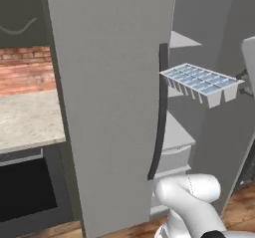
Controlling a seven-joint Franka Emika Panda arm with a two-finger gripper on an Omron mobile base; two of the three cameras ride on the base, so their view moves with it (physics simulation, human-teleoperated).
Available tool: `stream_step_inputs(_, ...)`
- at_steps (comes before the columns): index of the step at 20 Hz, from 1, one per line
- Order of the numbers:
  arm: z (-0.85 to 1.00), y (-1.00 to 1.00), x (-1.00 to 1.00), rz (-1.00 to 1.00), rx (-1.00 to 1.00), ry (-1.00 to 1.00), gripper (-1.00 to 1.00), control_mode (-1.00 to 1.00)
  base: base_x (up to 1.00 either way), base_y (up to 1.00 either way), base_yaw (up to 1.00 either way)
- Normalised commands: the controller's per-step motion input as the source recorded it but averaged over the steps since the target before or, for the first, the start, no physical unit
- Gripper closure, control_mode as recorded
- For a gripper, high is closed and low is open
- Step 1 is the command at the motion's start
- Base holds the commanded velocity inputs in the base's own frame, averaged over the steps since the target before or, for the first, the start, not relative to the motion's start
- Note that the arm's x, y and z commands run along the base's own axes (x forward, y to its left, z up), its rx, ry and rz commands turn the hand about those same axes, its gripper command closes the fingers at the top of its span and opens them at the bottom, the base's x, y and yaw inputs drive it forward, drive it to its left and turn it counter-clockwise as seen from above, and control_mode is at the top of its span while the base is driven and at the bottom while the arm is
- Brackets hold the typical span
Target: Open the freezer door, pick up the ice cube tray from the freezer, and place it on the dining counter.
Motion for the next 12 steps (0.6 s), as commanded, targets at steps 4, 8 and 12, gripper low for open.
stream_step_inputs(4, 0.00, 0.00, 0.00, 0.00, 0.00, 0.00, 1.00, 1.00, -0.32, 0.42, 0.50)
stream_step_inputs(8, 0.00, 0.00, 0.00, 0.00, 0.00, 0.00, 1.00, 1.00, -0.38, 0.33, 0.52)
stream_step_inputs(12, 0.00, 0.00, 0.00, 0.00, 0.00, 0.00, 1.00, 1.00, -0.36, 0.36, 0.53)
